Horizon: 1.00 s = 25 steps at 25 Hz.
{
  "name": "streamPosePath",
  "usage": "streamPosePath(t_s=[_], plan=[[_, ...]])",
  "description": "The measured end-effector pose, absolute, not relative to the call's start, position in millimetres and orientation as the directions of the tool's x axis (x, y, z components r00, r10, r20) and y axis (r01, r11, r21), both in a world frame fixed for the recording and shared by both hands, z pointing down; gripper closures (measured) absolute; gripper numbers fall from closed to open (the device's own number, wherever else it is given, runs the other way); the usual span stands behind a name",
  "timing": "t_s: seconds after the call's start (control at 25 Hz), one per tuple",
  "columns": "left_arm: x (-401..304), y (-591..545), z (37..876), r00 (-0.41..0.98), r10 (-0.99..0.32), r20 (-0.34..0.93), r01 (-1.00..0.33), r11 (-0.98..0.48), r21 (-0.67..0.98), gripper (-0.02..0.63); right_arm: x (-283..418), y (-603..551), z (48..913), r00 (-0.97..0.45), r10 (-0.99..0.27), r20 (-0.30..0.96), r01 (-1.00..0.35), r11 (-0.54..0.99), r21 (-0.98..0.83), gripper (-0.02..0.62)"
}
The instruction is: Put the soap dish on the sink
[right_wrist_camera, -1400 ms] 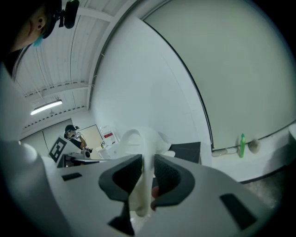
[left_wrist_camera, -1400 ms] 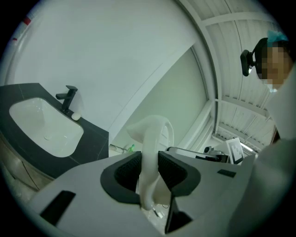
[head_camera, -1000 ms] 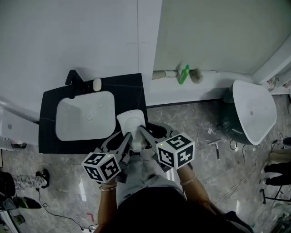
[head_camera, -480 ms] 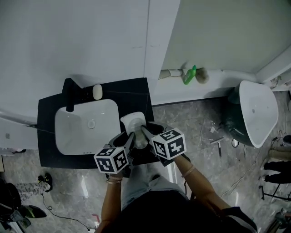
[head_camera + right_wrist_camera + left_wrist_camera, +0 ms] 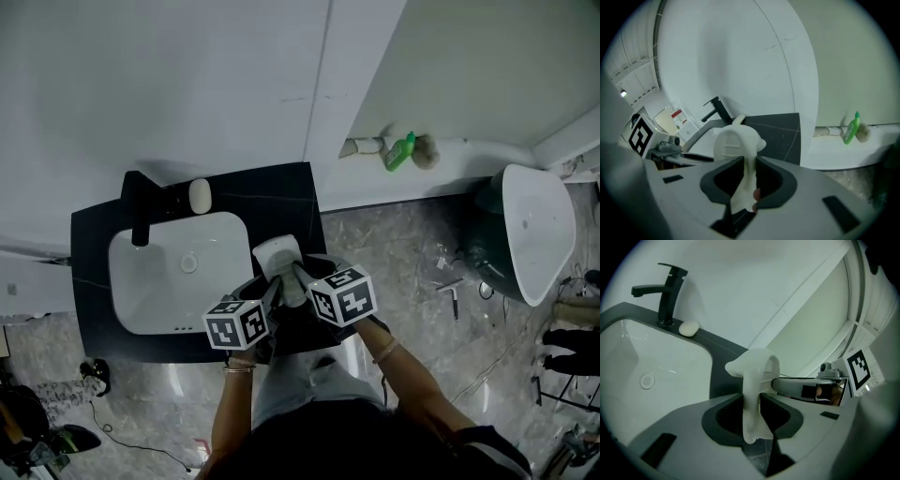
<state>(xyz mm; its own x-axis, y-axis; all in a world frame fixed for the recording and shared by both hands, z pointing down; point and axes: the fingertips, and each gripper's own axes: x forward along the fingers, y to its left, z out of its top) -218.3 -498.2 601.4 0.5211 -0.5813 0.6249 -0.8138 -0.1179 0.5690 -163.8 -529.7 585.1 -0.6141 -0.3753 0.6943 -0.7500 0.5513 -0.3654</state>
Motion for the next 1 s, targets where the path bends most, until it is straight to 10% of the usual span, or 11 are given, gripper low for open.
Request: streamPosePath(t_s=[1.0], plan=[[-222.2,-508.8,639.3,0.62,-0.473,0.627,-0.744,-0.098,0.661,0.485,-165.3,-540.5,618.7,-0.616,-0.349,0.706,-0.771,0.455,-0.446,0.506]])
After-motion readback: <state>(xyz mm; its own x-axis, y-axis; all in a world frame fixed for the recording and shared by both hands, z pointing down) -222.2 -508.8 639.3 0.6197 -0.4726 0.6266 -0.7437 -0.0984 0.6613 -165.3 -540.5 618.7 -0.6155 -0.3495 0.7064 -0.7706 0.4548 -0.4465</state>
